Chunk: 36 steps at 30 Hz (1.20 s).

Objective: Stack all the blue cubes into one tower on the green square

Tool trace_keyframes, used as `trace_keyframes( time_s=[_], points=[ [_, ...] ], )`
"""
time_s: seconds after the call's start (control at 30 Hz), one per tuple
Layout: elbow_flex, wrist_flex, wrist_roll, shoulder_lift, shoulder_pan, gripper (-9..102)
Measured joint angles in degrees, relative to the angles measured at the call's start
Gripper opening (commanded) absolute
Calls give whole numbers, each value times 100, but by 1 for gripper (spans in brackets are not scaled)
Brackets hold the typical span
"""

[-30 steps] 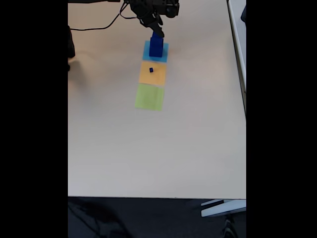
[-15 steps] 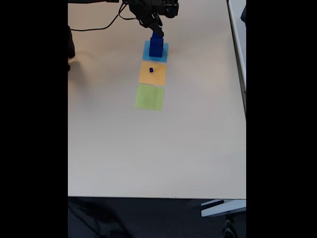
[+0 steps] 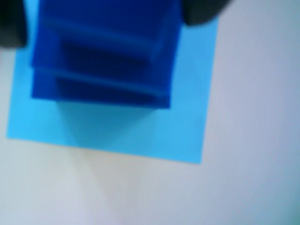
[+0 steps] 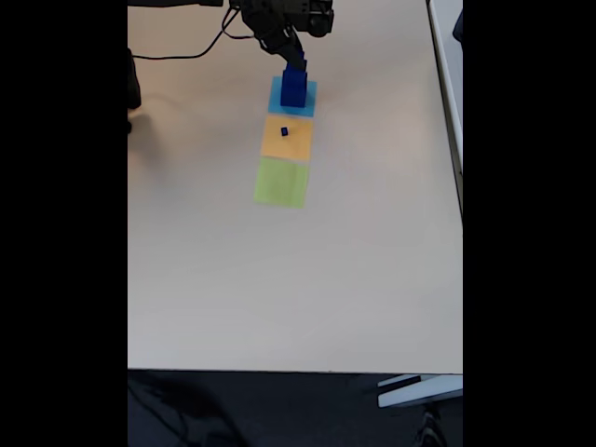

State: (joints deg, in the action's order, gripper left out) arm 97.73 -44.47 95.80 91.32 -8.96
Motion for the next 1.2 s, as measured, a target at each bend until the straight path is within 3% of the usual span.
trace_keyframes(
  time_s=[0.67,1.2],
  points=[
    [0,-88,-123,44,79,7],
    [-1512,-1608,-510,53,343,4]
  ],
)
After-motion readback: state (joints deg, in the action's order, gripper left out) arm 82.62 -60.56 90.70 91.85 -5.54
